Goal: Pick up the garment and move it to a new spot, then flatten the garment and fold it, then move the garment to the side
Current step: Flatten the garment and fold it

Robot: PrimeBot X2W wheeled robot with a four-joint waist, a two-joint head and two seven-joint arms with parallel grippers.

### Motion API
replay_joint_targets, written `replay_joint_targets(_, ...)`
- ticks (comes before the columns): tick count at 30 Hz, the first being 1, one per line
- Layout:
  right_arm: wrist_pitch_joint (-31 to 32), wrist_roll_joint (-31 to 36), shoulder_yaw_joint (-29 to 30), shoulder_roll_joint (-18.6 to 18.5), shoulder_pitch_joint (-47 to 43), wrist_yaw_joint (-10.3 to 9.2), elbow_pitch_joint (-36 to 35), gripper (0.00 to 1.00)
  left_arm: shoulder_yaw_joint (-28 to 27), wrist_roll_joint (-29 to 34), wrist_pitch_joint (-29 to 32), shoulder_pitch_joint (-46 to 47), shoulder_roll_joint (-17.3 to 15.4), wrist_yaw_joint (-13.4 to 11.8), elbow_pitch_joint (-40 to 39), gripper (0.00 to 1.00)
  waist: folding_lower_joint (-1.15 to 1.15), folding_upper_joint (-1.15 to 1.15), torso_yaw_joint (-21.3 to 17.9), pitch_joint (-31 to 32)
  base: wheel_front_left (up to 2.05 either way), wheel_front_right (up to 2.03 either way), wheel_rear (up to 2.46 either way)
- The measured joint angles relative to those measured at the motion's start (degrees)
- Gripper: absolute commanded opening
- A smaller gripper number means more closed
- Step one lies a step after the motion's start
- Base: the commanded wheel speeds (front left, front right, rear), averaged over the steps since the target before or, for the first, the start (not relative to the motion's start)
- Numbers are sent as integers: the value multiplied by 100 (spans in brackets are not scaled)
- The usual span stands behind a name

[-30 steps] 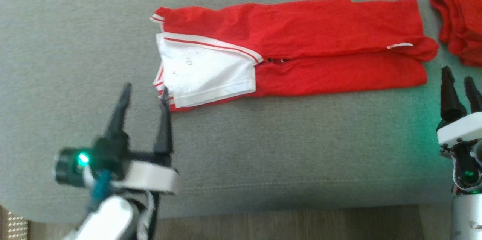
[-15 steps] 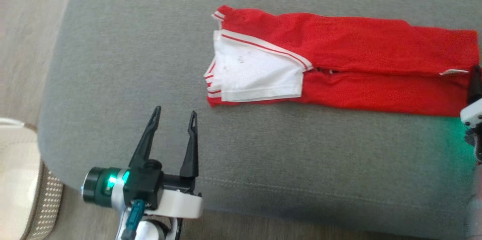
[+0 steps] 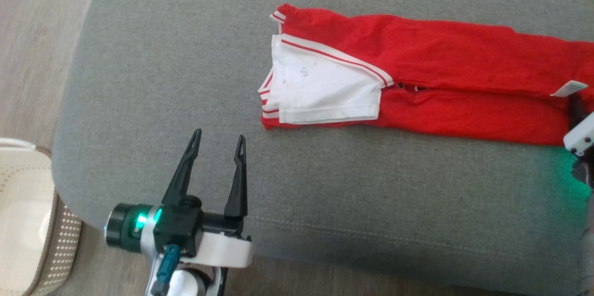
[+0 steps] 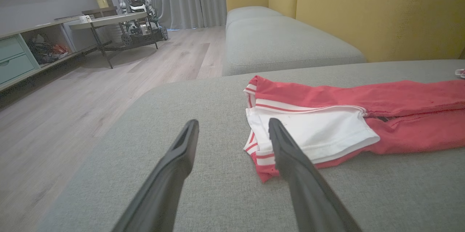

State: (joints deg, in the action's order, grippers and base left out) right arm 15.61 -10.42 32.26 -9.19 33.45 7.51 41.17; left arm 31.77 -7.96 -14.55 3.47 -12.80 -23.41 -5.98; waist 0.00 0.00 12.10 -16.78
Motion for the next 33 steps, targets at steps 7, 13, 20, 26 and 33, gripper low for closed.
replay_joint_targets(7,290,-361,-470,-9,-7,0,-66,0,-153,138,0,-1,145,182,31,100,0,0,-79,13,0,0,0)
replay_joint_targets(13,245,-479,-768,-37,-144,0,-330,0,-312,224,-1,-80,225,296,49,100,0,0,-211,80,0,0,0)
replay_joint_targets(20,554,-630,-1074,-366,-288,0,-1191,0,-428,301,0,-219,254,452,75,100,0,0,-480,194,0,0,0)
replay_joint_targets(26,1135,-623,-1018,-891,-266,0,-2042,0,-476,353,-1,-220,296,564,93,100,0,0,-695,292,0,0,0)
replay_joint_targets(33,1901,-535,-1199,-991,-142,0,-2713,0,-505,388,0,-232,365,635,185,100,0,0,-769,403,0,0,0)
